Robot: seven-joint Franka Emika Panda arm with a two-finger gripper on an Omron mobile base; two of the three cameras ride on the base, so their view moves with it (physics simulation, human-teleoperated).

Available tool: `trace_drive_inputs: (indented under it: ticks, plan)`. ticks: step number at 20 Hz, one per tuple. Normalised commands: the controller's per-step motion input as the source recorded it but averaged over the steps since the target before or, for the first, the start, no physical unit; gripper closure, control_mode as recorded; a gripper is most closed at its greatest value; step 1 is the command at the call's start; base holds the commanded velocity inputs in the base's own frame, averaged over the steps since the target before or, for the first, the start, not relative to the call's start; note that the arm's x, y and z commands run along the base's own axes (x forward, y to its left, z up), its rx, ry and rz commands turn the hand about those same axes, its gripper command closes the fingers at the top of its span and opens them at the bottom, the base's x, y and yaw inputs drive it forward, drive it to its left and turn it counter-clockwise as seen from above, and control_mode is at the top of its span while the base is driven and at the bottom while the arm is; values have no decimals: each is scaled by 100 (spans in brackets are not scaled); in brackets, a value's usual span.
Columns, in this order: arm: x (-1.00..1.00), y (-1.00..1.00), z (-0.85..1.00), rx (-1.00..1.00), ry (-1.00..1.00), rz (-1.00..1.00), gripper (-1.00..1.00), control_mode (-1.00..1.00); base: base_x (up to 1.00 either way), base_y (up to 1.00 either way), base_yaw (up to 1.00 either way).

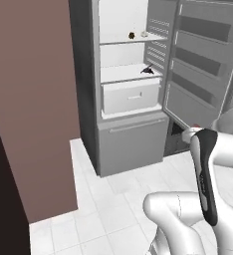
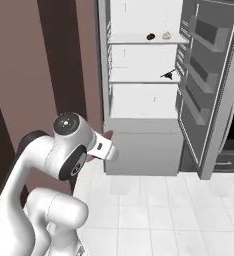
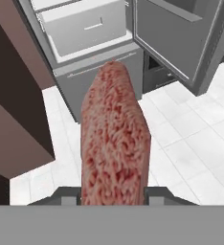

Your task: Gather the sweet potato and garlic from the fridge and place them on a tray on the dining counter. Then gather the fish and steak from the fridge and place them on the other tray.

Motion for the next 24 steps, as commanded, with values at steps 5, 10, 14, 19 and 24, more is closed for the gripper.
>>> trace_drive_inputs:
  ticks: [5,10,14,19,24]
  plan:
    - [0,0,0,0,0,0,100,100,-88,-2,-21]
    - [0,0,0,0,0,0,100,100,-92,-15,-27]
    - [0,0,0,0,0,0,100,100,-92,-26,-30]
    - [0,0,0,0,0,0,100,100,-82,-36,-29]
    - [0,0,0,0,0,0,100,100,-81,-37,-29]
